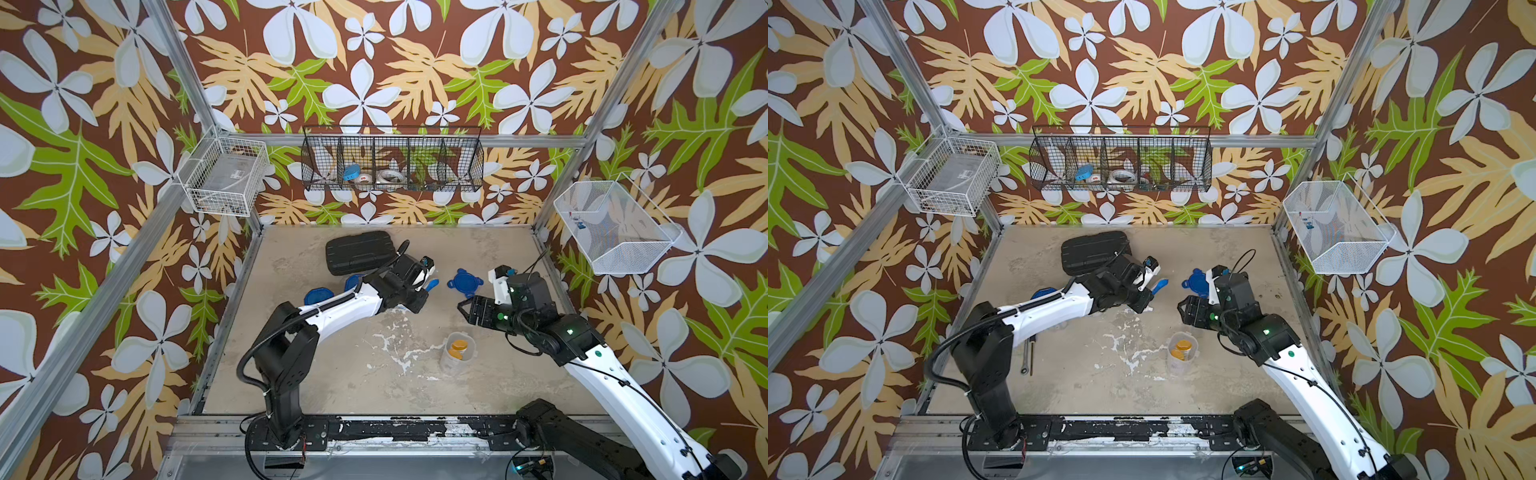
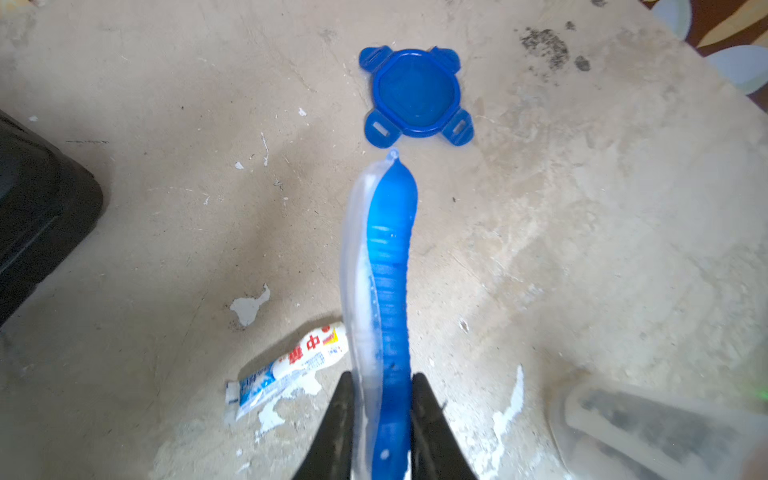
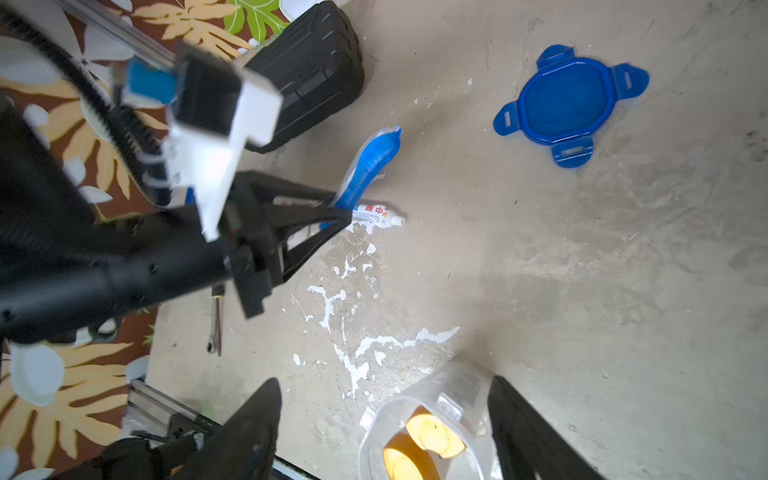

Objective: Pack away toiletry kits
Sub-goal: Pick up the toiletry item from the center of the board.

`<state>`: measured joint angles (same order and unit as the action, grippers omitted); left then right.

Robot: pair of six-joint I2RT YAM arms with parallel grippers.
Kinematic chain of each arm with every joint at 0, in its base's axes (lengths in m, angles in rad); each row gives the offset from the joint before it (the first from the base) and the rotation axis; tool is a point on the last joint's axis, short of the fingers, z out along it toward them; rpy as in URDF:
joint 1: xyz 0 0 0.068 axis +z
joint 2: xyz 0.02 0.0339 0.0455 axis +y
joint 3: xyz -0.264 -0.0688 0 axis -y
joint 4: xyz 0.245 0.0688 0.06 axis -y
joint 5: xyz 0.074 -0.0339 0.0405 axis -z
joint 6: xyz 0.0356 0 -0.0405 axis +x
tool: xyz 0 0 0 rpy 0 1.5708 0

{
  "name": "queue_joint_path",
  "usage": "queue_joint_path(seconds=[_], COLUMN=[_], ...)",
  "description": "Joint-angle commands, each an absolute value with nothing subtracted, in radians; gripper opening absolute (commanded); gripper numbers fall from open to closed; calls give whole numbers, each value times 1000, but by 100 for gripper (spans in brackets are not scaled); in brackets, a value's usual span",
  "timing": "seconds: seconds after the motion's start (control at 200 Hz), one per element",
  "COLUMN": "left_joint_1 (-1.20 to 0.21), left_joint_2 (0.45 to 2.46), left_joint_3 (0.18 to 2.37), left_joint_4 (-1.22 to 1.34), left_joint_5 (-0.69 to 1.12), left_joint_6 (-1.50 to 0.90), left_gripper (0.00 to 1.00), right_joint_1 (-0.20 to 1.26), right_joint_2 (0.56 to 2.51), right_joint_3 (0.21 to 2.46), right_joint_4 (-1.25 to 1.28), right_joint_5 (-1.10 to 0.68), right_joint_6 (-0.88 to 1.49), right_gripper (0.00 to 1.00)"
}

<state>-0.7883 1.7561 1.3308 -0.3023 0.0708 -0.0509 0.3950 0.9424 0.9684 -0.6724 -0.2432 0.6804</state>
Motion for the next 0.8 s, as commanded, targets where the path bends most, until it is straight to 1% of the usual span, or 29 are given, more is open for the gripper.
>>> queue_joint_path(seconds=[0.0,0.21,0.395,0.515,0.616,0.671,0.791], left_joint_1=[-807,-865,-912,-931,-949,-953,-960], left_joint_2=[1669,1538,1489,1473,1467,1468,1473], left_joint_3=[1268,1220,1207,1201,1197,1196,1190], left_joint_4=[-254,-254,-256,-256,-257,-256,-258], left_joint_5=[97,97,91,98,98,102,101], left_joint_6=[-56,-64,-80,-89,-94,-97,-105], left_gripper=[18,19,19,19,19,19,18], right_joint_1=[349,344,346,346,354,364,375], right_joint_2=[965,1063,1108,1103,1106,1105,1092], right_joint_3=[942,945,918,888,874,871,859], right_joint_4=[-535,-442,-359,-299,-269,-262,-255], right_joint_5=[-436,-536,-608,-625,-635,-631,-622], right_joint_6=[746,765,815,854,875,879,888], right_gripper=[79,80,81,78,72,64,42])
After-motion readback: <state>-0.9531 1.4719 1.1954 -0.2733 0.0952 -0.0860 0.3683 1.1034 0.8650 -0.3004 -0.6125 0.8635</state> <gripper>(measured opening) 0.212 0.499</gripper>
